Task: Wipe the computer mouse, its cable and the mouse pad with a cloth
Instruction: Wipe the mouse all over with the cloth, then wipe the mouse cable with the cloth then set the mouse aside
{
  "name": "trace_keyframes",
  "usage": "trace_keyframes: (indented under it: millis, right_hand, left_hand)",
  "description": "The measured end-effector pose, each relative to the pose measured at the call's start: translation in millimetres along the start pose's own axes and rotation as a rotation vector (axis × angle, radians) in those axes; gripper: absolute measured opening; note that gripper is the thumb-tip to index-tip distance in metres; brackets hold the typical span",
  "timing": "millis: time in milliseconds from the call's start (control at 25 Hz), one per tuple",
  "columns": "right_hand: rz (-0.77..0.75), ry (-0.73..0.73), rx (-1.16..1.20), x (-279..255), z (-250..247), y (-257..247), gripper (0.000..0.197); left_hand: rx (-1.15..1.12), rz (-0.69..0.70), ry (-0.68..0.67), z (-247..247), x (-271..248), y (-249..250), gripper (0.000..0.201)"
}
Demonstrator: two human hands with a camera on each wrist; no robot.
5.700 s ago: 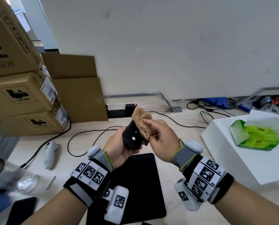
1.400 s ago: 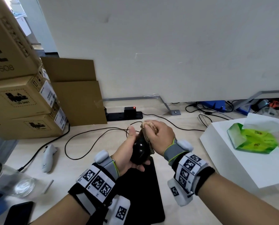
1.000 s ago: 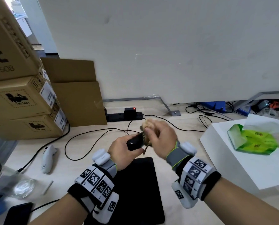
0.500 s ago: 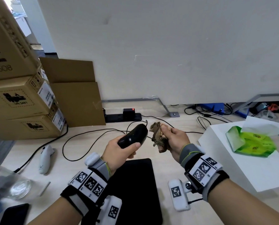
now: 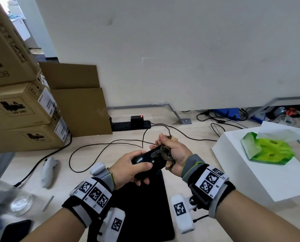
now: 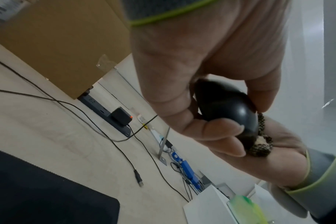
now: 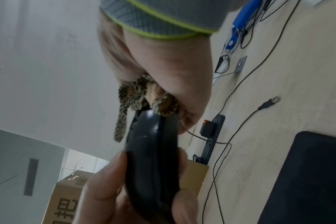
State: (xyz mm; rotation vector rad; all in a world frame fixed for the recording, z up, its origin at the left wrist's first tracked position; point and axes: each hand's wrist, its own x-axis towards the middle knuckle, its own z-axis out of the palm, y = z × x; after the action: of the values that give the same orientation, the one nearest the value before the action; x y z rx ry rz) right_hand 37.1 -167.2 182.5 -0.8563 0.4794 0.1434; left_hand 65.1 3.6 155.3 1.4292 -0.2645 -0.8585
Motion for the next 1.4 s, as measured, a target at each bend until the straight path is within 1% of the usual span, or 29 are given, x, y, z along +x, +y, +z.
trace_keyframes:
  millis: [120,240,400,560,680,800,840,880,960,1000,1040,1080,1160,1200,1280,1320,1360,1400]
  right_hand:
    - [-0.063,0.221,-0.082,9.2,1.6,-1.9,0.033]
    - [-0.121,0.348,-0.209,17.0,1.6,-6.5,0.037]
    - [-0.199,0.366,-0.338,21.3,9.4,-21.3,0.031]
    - [-0.284,0.327,-0.450,18.0,25.4,-33.0,0.029]
    - [-0.360,0.280,-0.493,11.2,37.8,-43.4,0.027]
    - [-0.424,0.274,-0.472,5.9,44.2,-53.3,0.025]
    - [-0.430,0.276,-0.466,5.3,44.3,-53.6,0.027]
    - [-0.424,0.279,-0.470,4.8,43.5,-51.7,0.028]
    - [-0.403,0.272,-0.478,5.0,39.7,-43.7,0.028]
    - [-0.387,0.264,-0.478,6.0,36.8,-38.6,0.029]
    - [-0.366,0.259,-0.475,7.5,33.7,-34.4,0.029]
    - [-0.341,0.259,-0.468,9.1,30.7,-30.4,0.027]
    - [-0.297,0.269,-0.432,13.5,26.0,-21.5,0.023]
    - [-0.282,0.276,-0.417,15.9,23.5,-16.8,0.024]
    - [-0.249,0.275,-0.398,20.2,22.4,-6.0,0.027]
    - [-0.230,0.270,-0.383,21.3,24.0,-0.7,0.028]
    - [-0.215,0.266,-0.352,22.0,24.9,2.9,0.030]
    - [-0.206,0.259,-0.302,22.5,25.8,5.2,0.030]
  left_hand:
    - [0.078,-0.013,-0.005,-0.7,2.7,-1.0,0.045]
    - [0.148,-0.039,-0.007,-5.2,5.4,-8.0,0.038]
    - [0.279,-0.135,0.033,-18.5,10.4,-28.2,0.024]
    - [0.417,-0.253,0.065,-30.2,18.2,-50.7,0.028]
    - [0.488,-0.381,0.021,-41.0,17.3,-67.3,0.035]
    - [0.585,-0.515,-0.034,-52.8,7.9,-94.6,0.044]
    - [0.661,-0.552,-0.034,-57.3,2.7,-104.5,0.053]
    - [0.787,-0.577,-0.034,-61.0,-1.4,-115.0,0.067]
    - [1.136,-0.638,-0.028,-72.7,-8.3,-134.0,0.099]
    - [1.223,-0.649,-0.027,-73.4,-13.1,-134.4,0.103]
    - [1.275,-0.633,-0.032,-71.9,-15.7,-133.2,0.098]
    - [1.317,-0.588,-0.020,-68.0,-17.5,-126.2,0.092]
    - [1.345,-0.431,0.057,-55.6,-14.3,-105.0,0.088]
    - [1.246,-0.302,0.141,-46.0,-8.4,-93.7,0.081]
    - [0.982,-0.047,0.294,-22.0,6.5,-67.0,0.054]
    - [0.887,0.046,0.350,-9.2,14.0,-52.6,0.045]
    - [0.808,0.109,0.371,4.3,20.3,-38.3,0.038]
    - [0.733,0.158,0.355,15.5,25.1,-25.8,0.029]
